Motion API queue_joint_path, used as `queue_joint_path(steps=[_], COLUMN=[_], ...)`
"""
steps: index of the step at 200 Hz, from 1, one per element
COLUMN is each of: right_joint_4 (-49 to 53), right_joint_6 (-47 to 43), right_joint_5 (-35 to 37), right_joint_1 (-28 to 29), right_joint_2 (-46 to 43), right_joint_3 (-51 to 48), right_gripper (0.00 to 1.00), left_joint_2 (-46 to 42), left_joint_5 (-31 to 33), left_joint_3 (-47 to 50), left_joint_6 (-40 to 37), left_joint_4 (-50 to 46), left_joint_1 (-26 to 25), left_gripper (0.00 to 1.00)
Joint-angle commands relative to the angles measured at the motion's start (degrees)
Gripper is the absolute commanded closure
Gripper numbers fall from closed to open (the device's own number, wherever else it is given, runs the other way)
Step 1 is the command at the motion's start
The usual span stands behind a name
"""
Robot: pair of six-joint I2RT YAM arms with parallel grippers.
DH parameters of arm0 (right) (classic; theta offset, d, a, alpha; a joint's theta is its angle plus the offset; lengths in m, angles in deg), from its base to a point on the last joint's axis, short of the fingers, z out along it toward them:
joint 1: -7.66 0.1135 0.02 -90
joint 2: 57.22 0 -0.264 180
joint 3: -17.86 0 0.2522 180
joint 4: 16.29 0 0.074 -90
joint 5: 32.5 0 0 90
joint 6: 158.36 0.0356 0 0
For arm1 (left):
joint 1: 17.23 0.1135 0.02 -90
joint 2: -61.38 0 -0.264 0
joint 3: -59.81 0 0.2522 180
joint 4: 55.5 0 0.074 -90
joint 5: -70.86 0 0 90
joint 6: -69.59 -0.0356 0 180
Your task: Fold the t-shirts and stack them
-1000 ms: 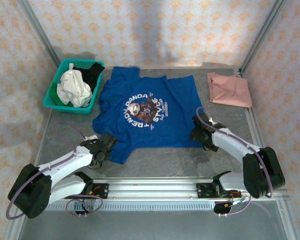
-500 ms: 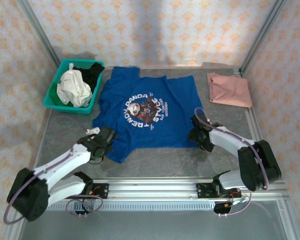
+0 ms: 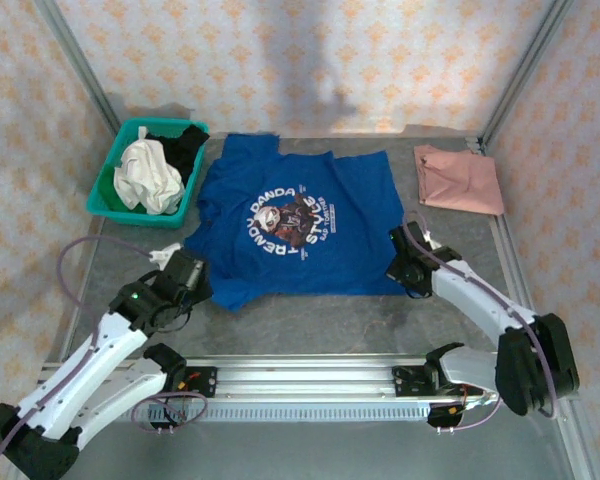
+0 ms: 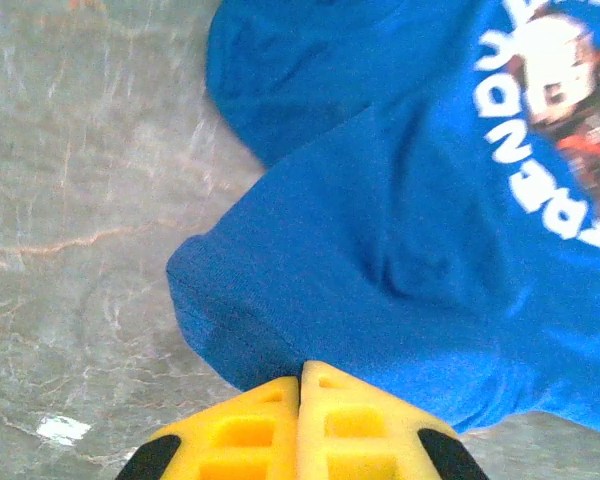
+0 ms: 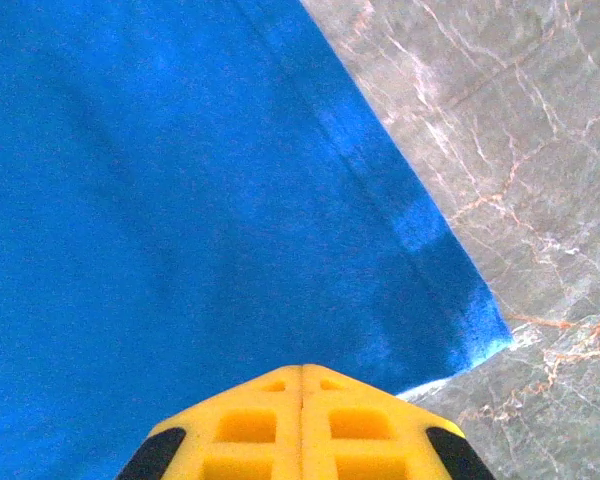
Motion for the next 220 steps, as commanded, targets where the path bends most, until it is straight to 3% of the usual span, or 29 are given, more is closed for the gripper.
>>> queue_joint_path(steps=[1, 22, 26, 38, 53, 98, 135, 155, 191, 204, 220], right_joint_4=[7.05, 9.67, 9.78, 9.72, 8.56, -1.35, -4.07, -4.76, -4.61, -3.34, -1.52], right_joint_6=[-1.99, -2.12, -1.86, 0.21, 3.30, 6.06, 5.55, 6.08, 5.02, 4.03, 2.53], right_joint_5=[1.14, 1.92, 1.98, 3.34, 4.68, 4.53, 6.63, 6.82, 6.98, 6.69, 6.60], right_joint_1=[0.27, 0.21, 0.29, 0.25, 0.22, 0.02, -0.79, -1.16, -2.30, -2.31, -2.29], right_joint_2=[-4.11, -5.59, -5.63, -5.38, -4.06, 5.02, 11.76, 10.63, 7.89, 6.75, 5.33], right_joint_3=[4.75, 5.46, 5.07, 3.17, 0.27, -4.07, -3.68, -4.46, -5.37, -4.17, -1.85], right_gripper=[1.00, 1.00, 0.93, 0.59, 0.36, 0.33, 0.37, 0.46, 0.90, 1.00, 1.00], left_joint_2=[-1.34, -1.83, -1.80, -0.88, 1.42, 2.81, 2.13, 1.47, 2.14, 3.91, 8.09], left_joint_5=[3.36, 5.92, 6.42, 6.27, 5.16, 10.86, 11.76, 12.55, 18.48, 22.29, 25.78], left_joint_3=[-5.53, -7.52, -7.59, -6.79, -5.51, -4.75, -3.70, -3.85, -6.72, -8.11, -11.20], left_joint_6=[0.96, 3.35, 3.86, 4.73, 6.66, 12.72, 13.94, 14.02, 12.64, 11.13, 8.40], left_joint_4=[-7.46, -8.99, -8.78, -6.86, -3.87, -3.48, -4.56, -4.99, -7.52, -7.40, -7.44], left_joint_1=[-3.34, -7.63, -8.36, -9.94, -12.33, -21.48, -22.05, -22.06, -22.05, -21.85, -20.05], left_gripper=[1.00, 1.00, 1.00, 1.00, 1.00, 1.00, 1.00, 1.00, 1.00, 1.00, 1.00])
